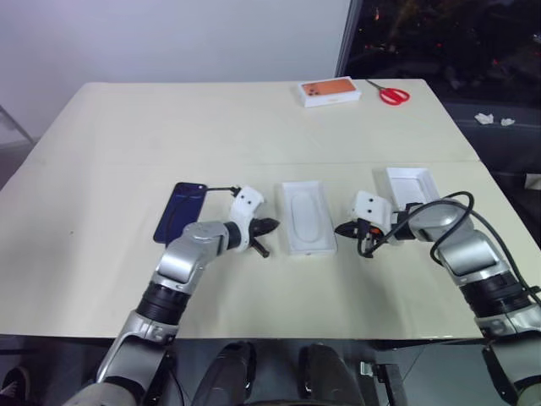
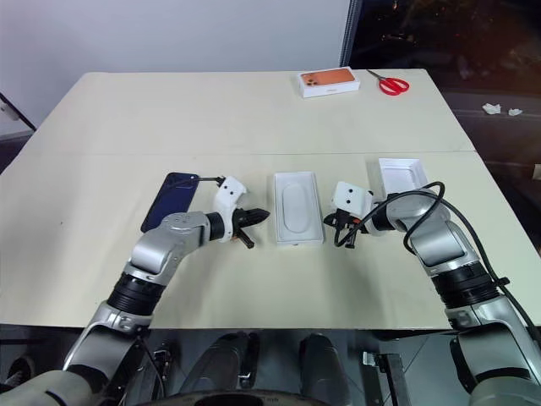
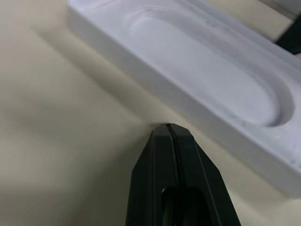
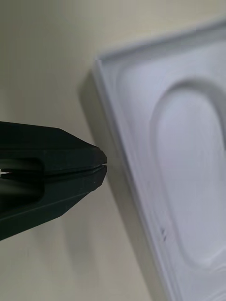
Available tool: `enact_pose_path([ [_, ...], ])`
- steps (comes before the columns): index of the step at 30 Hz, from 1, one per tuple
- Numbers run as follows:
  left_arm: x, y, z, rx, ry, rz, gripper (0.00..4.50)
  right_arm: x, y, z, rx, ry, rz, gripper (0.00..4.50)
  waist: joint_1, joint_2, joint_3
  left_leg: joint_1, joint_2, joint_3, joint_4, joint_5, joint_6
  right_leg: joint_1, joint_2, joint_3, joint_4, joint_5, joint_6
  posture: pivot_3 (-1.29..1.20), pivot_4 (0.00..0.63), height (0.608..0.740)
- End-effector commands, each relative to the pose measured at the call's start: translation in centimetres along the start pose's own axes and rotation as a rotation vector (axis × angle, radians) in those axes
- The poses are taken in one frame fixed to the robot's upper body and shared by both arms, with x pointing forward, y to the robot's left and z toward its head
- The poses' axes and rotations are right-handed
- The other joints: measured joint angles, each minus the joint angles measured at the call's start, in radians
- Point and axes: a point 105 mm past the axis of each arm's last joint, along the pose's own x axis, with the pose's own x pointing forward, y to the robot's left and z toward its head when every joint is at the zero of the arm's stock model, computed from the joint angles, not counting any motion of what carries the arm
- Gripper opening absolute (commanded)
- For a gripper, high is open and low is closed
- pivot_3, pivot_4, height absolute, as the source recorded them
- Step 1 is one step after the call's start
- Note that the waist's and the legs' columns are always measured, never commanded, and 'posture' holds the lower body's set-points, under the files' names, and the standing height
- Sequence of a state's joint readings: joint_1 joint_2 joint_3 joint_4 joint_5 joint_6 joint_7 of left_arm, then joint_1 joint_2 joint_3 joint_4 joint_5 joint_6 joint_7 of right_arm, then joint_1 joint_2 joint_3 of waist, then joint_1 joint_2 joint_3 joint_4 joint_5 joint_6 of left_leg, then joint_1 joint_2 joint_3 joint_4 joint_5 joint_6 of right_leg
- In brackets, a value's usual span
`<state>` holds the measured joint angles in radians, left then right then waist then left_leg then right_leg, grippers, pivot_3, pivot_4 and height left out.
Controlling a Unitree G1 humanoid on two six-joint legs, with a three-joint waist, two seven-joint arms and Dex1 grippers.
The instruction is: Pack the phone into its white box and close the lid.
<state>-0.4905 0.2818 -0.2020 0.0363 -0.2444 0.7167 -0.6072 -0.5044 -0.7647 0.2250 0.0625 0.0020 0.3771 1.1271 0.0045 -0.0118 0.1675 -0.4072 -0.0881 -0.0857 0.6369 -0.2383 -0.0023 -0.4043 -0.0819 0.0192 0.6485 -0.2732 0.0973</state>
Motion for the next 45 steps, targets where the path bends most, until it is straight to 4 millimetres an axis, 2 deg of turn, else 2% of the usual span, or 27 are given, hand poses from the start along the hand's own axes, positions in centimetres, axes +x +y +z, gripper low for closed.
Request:
enact_pose_path([
  [1,-0.9,0.7,-1.2,-0.015,0.027,0.026,0.01,-0.6,-0.9,0.5,-0.007,-0.008,-0.031,0.00,-0.003,0.000,0.000,0.000,0.000,0.000,0.000,0.000,0.000,0.000,0.000,0.000,0.000,0.000,0.000,0.00,0.150,0.740],
  [3,-1.5,1.1,-0.8,-0.017,-0.004,0.037,0.01,-0.8,-1.2,0.8,-0.024,-0.016,-0.042,0.00,-0.004,0.000,0.000,0.000,0.000,0.000,-0.001,0.000,0.000,0.000,0.000,0.000,0.000,0.000,0.000,0.00,0.150,0.740],
  [5,-2.6,1.9,0.4,-0.045,-0.066,0.055,0.01,-1.0,-2.4,1.0,-0.058,-0.014,-0.108,0.00,-0.008,0.000,0.000,0.000,0.000,0.000,-0.001,0.000,0.000,-0.001,0.000,0.000,0.000,0.000,0.000,0.00,0.150,0.740],
  [9,-5.9,4.5,2.1,-0.139,-0.161,0.088,0.01,-1.9,-5.5,2.4,-0.085,-0.068,-0.259,0.00,-0.019,-0.001,0.001,-0.001,0.000,0.000,-0.003,0.001,-0.002,-0.003,0.000,0.000,0.001,0.000,0.000,0.00,0.150,0.740],
  [10,-7.4,5.7,2.4,-0.170,-0.174,0.109,0.25,-1.9,-6.0,3.4,-0.080,-0.106,-0.282,0.00,-0.021,-0.001,0.001,-0.001,0.000,0.000,-0.003,0.001,-0.002,-0.004,0.000,0.001,0.001,0.000,0.000,0.00,0.150,0.740],
  [12,-10.3,8.3,2.8,-0.195,-0.195,0.182,0.96,-1.5,-6.2,5.6,-0.072,-0.192,-0.291,0.00,-0.025,-0.001,0.002,-0.001,0.001,0.001,-0.005,0.002,-0.003,-0.005,0.001,0.001,0.001,0.000,0.000,0.00,0.150,0.740],
  [14,-12.3,9.7,2.9,-0.217,-0.203,0.217,1.89,-0.6,-5.9,7.3,-0.068,-0.249,-0.278,0.00,-0.023,-0.001,0.002,-0.001,0.002,0.001,-0.006,0.003,-0.005,-0.006,0.002,0.001,0.001,0.000,0.000,0.00,0.150,0.740],
  [17,-14.7,11.0,2.5,-0.254,-0.184,0.240,3.44,1.4,-4.6,9.8,-0.059,-0.322,-0.244,0.00,-0.019,-0.001,0.002,-0.001,0.002,0.000,-0.006,0.003,-0.005,-0.006,0.002,0.001,0.001,0.000,0.000,0.00,0.150,0.740],
  [19,-16.0,11.8,1.5,-0.286,-0.158,0.261,4.48,3.8,-2.8,11.8,-0.053,-0.367,-0.198,0.00,-0.018,-0.001,0.002,-0.001,0.001,0.000,-0.006,0.003,-0.005,-0.005,0.001,0.001,0.001,0.000,0.000,0.00,0.150,0.740],
  [21,-17.2,12.9,0.7,-0.327,-0.137,0.296,4.48,5.9,-1.0,14.0,-0.052,-0.407,-0.161,0.00,-0.020,-0.001,0.002,-0.001,0.001,0.000,-0.006,0.003,-0.005,-0.006,0.001,0.001,0.002,0.000,0.000,0.00,0.150,0.740],
  [26,-18.7,14.3,-0.8,-0.400,-0.074,0.320,4.48,8.8,1.8,17.4,-0.098,-0.460,-0.108,0.00,-0.019,-0.001,0.002,-0.002,0.000,-0.001,-0.006,0.005,-0.008,-0.009,0.001,0.001,0.003,0.000,0.000,0.00,0.150,0.740],
  [29,-19.4,15.2,-1.8,-0.458,-0.051,0.326,4.48,10.3,2.7,18.4,-0.133,-0.461,-0.096,0.00,-0.020,-0.002,0.002,-0.001,0.000,-0.001,-0.005,0.006,-0.010,-0.011,0.001,0.000,0.004,0.000,-0.001,0.00,0.150,0.740],
  [33,-19.6,15.8,-3.1,-0.512,-0.007,0.317,4.48,12.0,3.7,18.8,-0.133,-0.443,-0.070,0.00,-0.022,-0.003,0.001,-0.001,0.000,0.000,-0.006,0.006,-0.010,-0.013,0.001,0.000,0.005,0.000,-0.001,0.00,0.150,0.740],
  [36,-18.4,14.9,-4.4,-0.628,0.008,0.226,4.48,13.4,4.7,18.8,-0.172,-0.419,-0.053,0.00,-0.025,-0.003,0.001,-0.001,0.000,0.000,-0.006,0.006,-0.010,-0.014,0.001,0.001,0.006,0.000,-0.001,0.00,0.150,0.740],
  [40,-16.8,14.0,-6.1,-0.674,0.057,0.162,4.48,14.4,5.4,19.3,-0.149,-0.420,-0.024,0.00,-0.022,-0.002,0.000,-0.001,0.000,0.001,-0.006,0.006,-0.010,-0.014,0.002,0.002,0.007,0.000,-0.001,0.00,0.150,0.740],
  [45,-13.7,12.5,-8.0,-0.727,0.136,0.084,4.48,16.2,6.6,19.3,-0.188,-0.350,0.007,0.00,-0.012,0.001,-0.003,0.000,-0.002,0.000,-0.005,0.006,-0.010,-0.012,0.001,0.001,0.008,0.000,-0.001,0.00,0.150,0.740],
])
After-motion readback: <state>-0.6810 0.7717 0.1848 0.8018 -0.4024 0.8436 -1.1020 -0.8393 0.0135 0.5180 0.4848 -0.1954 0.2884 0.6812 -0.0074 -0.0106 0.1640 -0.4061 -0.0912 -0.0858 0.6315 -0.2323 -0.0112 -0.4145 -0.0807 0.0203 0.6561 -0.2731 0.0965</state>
